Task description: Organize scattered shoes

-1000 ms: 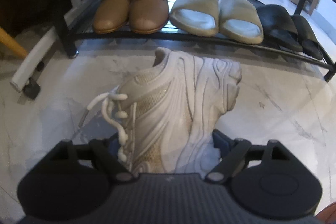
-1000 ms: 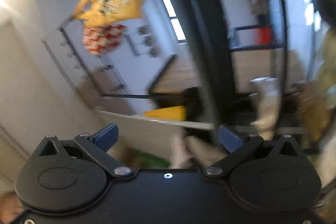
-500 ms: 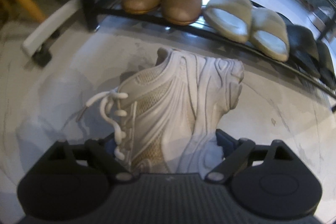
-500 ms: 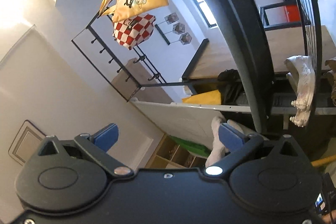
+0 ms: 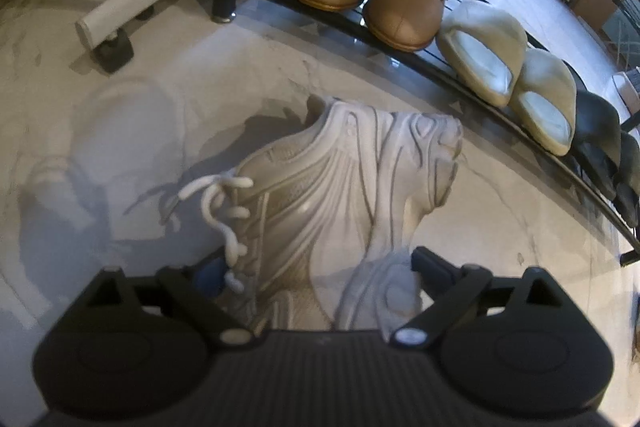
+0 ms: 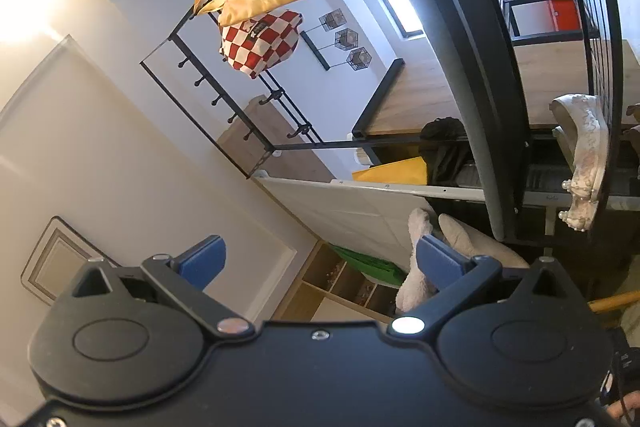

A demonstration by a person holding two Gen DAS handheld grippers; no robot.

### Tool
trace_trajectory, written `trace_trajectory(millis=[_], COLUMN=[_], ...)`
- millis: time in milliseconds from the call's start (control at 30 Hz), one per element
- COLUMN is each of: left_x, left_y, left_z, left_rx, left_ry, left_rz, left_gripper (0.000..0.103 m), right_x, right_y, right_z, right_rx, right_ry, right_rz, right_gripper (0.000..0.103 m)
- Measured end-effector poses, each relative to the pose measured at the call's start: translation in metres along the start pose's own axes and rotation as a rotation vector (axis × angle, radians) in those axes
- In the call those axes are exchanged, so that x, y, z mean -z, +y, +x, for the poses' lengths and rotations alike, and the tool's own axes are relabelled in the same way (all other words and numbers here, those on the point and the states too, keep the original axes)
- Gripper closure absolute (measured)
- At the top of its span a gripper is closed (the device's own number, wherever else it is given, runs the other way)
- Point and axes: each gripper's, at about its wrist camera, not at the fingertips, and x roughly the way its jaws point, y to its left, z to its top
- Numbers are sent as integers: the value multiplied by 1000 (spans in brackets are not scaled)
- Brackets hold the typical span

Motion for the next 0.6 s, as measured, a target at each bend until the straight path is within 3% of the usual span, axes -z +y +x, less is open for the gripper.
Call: trace_trajectory(millis=[133, 267, 400, 600], left_x=[2, 13, 17, 26], left_y=[1, 5, 1, -33], left_z=[-31, -75, -96, -109], left_rx=[21, 82, 125, 186], left_ry=[-32, -171, -247, -333], left_rz=[-25, -6, 7, 186], left_gripper=[5, 1, 1, 1], right_x=[0, 0, 3, 3], right_y=[-1, -2, 0, -1], right_z=[-2, 0, 4, 3], right_rx=[13, 38, 43, 87], right_ry=[-12, -11, 0, -4], right_rz=[8, 11, -6, -20], right_gripper=[0, 0, 0, 0])
